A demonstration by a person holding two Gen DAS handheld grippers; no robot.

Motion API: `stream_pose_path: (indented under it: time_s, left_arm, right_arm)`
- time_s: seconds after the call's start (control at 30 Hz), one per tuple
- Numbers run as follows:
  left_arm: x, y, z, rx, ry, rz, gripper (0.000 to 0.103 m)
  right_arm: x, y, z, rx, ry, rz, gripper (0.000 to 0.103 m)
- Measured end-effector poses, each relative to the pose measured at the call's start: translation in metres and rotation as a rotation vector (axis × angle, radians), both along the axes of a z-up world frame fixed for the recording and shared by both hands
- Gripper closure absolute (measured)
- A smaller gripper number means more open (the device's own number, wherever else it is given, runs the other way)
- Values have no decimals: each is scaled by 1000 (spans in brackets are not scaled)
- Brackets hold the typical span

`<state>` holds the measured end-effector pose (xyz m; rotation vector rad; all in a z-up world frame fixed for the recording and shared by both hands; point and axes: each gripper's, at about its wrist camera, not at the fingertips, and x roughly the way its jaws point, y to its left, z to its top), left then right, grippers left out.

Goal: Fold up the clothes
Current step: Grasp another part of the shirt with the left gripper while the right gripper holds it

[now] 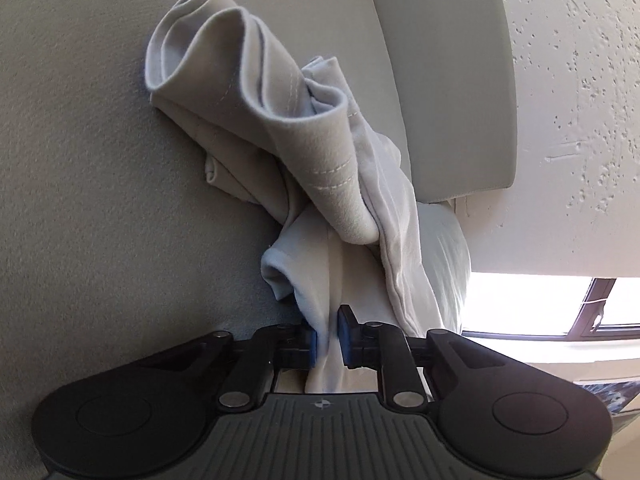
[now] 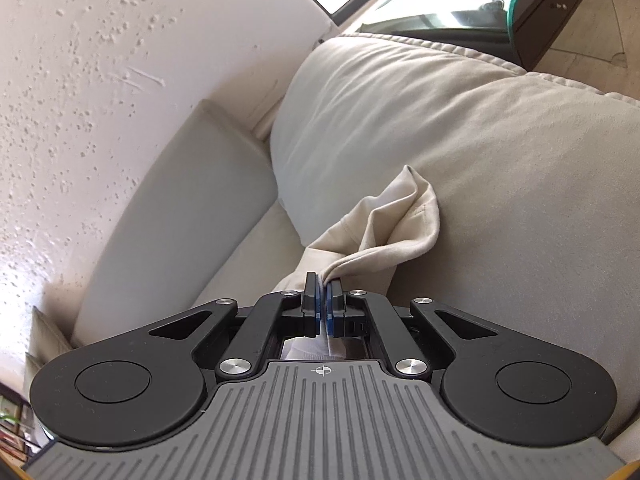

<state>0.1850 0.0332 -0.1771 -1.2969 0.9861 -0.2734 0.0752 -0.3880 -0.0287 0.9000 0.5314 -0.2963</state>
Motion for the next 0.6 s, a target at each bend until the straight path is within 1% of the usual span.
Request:
stream_pose_path:
  time_s: [0.03,0.07,0.1,0.13,0.2,0.27,0.33,0.37,0.4,0.47,0.53,0.57,0.6]
  left_arm:
    - [-2,2,3,2,6,1,95]
    - [-6,4,9,32,-6,2,101]
    - [-10,9,21,86,-41,1,103]
    - [-16,14,36,146,-89,-3,103]
    - [-29,26,67,239,-180,-11,103]
    - [-45,41,99,291,-276,-9,103]
    - [-65,57,134,352,-393,-3,103]
    - [-75,66,154,386,-459,15,103]
    - [-85,74,175,420,-526,36,103]
    - [-104,91,218,462,-672,87,103]
    - [-119,101,261,509,-768,116,103]
    - [-115,93,276,525,-779,121,103]
    - [-111,91,281,516,-763,109,103]
  right_arm:
    - [0,-1,0,2,3,3,100]
    - [0,-1,-1,6,6,5,100]
    - [-1,-1,0,8,8,10,100]
    - [-2,-1,0,10,10,15,100]
    - [-4,1,1,15,14,30,100]
    - [-8,5,5,18,14,47,100]
    - [-13,10,12,32,7,71,100]
    - [-16,12,16,40,1,84,100]
    - [-20,15,22,47,-11,97,100]
    - [-29,22,42,54,-59,127,100]
    - [-37,33,70,54,-128,183,100]
    - [-40,40,84,43,-156,211,100]
    - [-42,48,97,19,-172,235,100]
